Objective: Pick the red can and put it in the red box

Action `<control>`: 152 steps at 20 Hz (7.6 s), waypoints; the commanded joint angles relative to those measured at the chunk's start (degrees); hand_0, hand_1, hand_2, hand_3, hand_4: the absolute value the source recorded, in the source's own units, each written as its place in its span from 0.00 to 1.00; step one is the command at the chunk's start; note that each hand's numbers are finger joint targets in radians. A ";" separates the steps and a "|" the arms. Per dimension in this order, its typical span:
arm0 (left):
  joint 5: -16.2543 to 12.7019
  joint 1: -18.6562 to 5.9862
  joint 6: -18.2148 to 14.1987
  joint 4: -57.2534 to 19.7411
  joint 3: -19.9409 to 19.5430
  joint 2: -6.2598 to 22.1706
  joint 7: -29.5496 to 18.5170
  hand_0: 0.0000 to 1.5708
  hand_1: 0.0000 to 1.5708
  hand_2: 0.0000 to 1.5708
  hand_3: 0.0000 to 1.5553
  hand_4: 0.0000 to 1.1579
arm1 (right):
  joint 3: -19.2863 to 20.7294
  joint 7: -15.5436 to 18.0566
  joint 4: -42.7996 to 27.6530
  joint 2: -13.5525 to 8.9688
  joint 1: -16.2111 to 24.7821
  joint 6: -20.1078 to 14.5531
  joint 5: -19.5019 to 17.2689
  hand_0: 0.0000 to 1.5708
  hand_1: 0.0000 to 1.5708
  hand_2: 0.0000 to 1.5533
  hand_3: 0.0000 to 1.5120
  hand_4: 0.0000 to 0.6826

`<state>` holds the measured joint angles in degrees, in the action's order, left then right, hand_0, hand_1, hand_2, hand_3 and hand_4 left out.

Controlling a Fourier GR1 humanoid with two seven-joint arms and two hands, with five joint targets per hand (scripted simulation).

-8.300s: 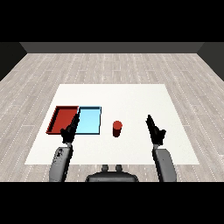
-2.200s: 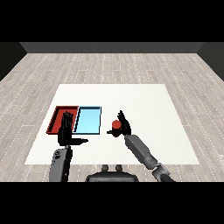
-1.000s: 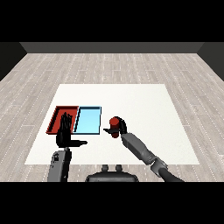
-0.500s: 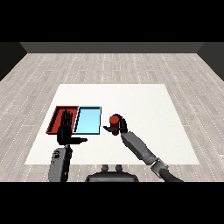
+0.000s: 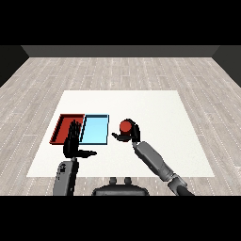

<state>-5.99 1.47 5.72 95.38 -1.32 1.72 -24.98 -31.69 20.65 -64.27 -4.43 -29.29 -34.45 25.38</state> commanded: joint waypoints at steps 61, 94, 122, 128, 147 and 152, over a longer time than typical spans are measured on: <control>-11.33 -23.42 -20.26 -25.94 28.37 -1.72 6.78 0.00 0.00 0.00 0.00 0.00 | 4.89 0.93 -19.06 4.42 2.49 8.84 -8.06 0.97 0.97 0.94 0.94 0.97; -16.97 -23.31 -38.26 -24.89 31.93 -1.70 -3.23 1.00 1.00 1.00 0.97 0.99 | 0.25 -7.74 -21.15 4.42 4.41 4.20 -15.01 0.00 0.00 0.00 0.00 0.00; -10.97 -25.94 -38.40 -21.01 21.85 3.89 5.57 1.00 1.00 1.00 0.95 0.97 | 12.02 -6.50 -36.37 0.11 19.23 15.96 -10.79 0.00 0.00 0.00 0.00 0.00; -9.65 -21.95 -38.18 -17.35 17.78 10.18 6.48 1.00 1.00 1.00 0.96 0.97 | 18.00 -10.18 -45.53 -7.16 27.16 19.92 -7.13 0.00 0.00 0.00 0.00 0.00; -0.05 -29.58 -31.47 -57.38 9.90 28.91 18.11 1.00 1.00 0.99 0.94 0.91 | 23.82 -5.05 -35.07 -6.60 30.02 23.74 -5.08 0.00 0.00 0.00 0.00 0.00; 2.93 -34.21 -28.80 -72.16 10.11 31.51 21.43 0.60 0.60 0.54 0.43 0.77 | 26.19 -3.96 -29.82 -6.92 26.43 24.80 -4.45 0.00 0.00 0.00 0.00 0.00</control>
<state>-5.27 -29.86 -25.11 33.58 8.55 31.19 -5.61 -6.68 16.61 -98.00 -11.49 0.68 -9.50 21.16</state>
